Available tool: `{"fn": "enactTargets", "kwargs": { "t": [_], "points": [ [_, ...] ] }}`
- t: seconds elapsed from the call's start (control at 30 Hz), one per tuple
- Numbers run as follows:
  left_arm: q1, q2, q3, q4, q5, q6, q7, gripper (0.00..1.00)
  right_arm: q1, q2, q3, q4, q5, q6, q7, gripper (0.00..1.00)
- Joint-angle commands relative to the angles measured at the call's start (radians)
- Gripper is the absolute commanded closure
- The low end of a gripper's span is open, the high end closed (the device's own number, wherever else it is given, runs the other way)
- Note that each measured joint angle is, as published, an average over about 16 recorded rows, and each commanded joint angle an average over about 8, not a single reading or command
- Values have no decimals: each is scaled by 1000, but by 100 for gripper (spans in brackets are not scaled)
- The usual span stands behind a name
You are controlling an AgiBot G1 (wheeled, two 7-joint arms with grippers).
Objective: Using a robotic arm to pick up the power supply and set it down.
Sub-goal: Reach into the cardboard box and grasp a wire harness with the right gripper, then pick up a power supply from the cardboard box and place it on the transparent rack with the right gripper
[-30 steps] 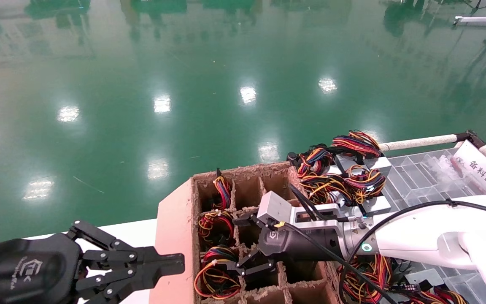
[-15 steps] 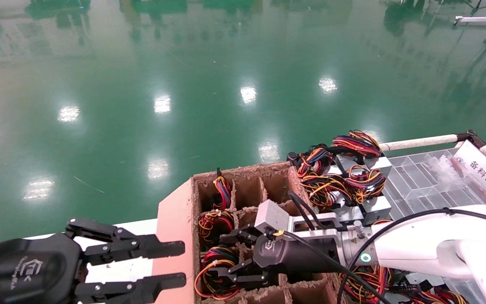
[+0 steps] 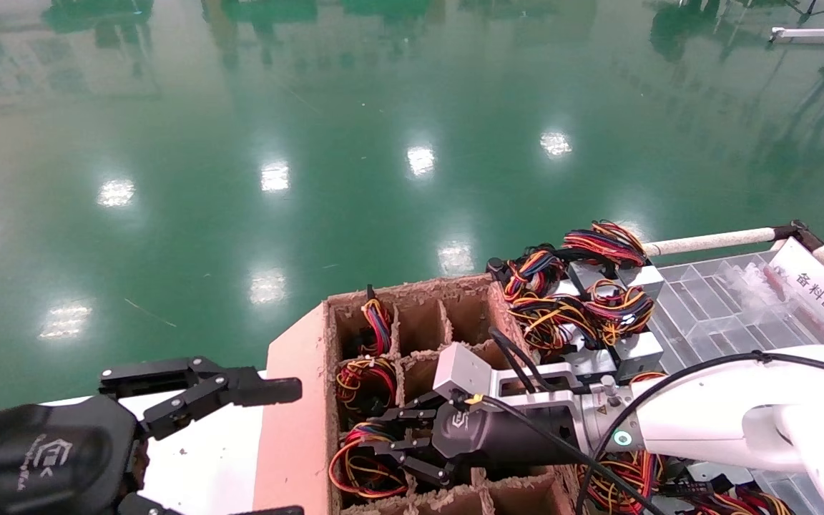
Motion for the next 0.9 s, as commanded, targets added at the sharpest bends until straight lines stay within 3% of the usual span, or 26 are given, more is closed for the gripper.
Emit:
{"fn": "enactTargets", "kwargs": {
  "t": [0.03, 0.6, 0.9],
  "points": [
    [0, 0, 0, 0, 0, 0, 0, 0, 1, -1, -2, -3, -3, -2, -1, 100],
    [0, -1, 1, 0, -1, -1, 1, 0, 34, 35, 10, -1, 16, -95, 7, 100],
    [0, -1, 2, 0, -1, -1, 1, 0, 50, 106, 65, 93, 123, -126, 23, 100]
  ]
}}
